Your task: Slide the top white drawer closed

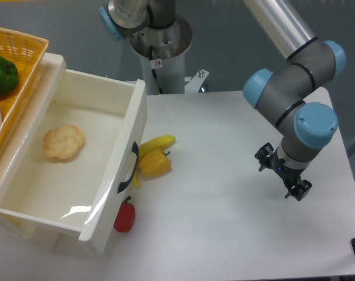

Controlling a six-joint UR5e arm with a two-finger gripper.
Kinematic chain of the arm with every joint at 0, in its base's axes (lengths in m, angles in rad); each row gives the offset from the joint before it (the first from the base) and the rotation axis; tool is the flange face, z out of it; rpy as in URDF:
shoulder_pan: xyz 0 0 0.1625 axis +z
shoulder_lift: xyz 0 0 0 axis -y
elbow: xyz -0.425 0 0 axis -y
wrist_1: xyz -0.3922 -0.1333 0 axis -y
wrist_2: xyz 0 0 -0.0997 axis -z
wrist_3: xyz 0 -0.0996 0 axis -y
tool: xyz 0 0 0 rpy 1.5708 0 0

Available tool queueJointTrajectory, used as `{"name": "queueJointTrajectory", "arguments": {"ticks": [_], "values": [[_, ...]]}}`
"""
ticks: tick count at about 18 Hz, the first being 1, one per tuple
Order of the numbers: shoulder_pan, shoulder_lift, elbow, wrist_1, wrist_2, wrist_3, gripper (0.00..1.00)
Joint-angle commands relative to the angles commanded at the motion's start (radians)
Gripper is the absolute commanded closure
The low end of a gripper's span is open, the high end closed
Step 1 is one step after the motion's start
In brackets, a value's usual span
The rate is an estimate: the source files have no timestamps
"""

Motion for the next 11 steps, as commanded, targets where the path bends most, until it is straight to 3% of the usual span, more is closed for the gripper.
{"name": "queueJointTrajectory", "arguments": {"ticks": [6, 11], "values": [[-0.011, 0.012, -0.014, -0.002, 0.008, -0.009, 0.0], [-0.021, 0.049, -0.081, 0.0, 0.049, -0.038, 0.0]]}}
